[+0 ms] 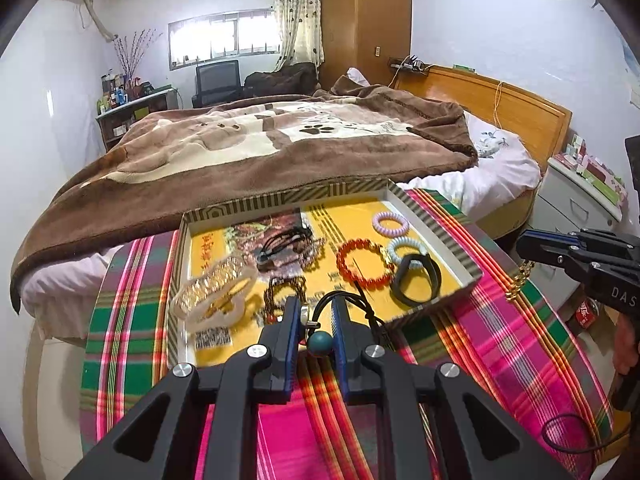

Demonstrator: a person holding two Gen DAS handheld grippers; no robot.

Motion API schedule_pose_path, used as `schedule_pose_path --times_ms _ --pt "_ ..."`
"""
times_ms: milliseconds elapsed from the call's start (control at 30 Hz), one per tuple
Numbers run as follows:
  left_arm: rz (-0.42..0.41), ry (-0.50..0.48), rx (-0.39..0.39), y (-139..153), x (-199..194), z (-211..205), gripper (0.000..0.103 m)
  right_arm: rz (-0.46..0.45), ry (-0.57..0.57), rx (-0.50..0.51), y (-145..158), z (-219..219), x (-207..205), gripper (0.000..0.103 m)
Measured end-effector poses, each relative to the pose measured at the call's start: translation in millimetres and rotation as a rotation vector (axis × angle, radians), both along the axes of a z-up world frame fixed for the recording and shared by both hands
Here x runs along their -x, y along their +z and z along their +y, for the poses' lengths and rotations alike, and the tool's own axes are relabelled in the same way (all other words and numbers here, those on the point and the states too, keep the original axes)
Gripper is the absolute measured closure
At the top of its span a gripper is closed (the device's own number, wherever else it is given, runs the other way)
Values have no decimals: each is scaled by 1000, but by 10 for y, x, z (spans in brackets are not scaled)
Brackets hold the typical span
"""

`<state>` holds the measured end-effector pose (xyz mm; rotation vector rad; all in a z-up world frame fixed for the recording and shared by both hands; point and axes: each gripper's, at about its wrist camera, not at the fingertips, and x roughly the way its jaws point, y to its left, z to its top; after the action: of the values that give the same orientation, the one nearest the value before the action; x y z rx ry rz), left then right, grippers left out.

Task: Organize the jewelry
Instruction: 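Carry the gold chain and pendant necklace into the yellow box and open both tools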

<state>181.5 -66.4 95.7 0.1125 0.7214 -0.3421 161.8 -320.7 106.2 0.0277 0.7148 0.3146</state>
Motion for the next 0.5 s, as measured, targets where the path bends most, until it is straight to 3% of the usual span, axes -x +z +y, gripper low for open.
schedule_pose_path --times_ms 500 --pt "22 -7 33 -78 -839 33 87 33 37 -32 -149 396 -671 97"
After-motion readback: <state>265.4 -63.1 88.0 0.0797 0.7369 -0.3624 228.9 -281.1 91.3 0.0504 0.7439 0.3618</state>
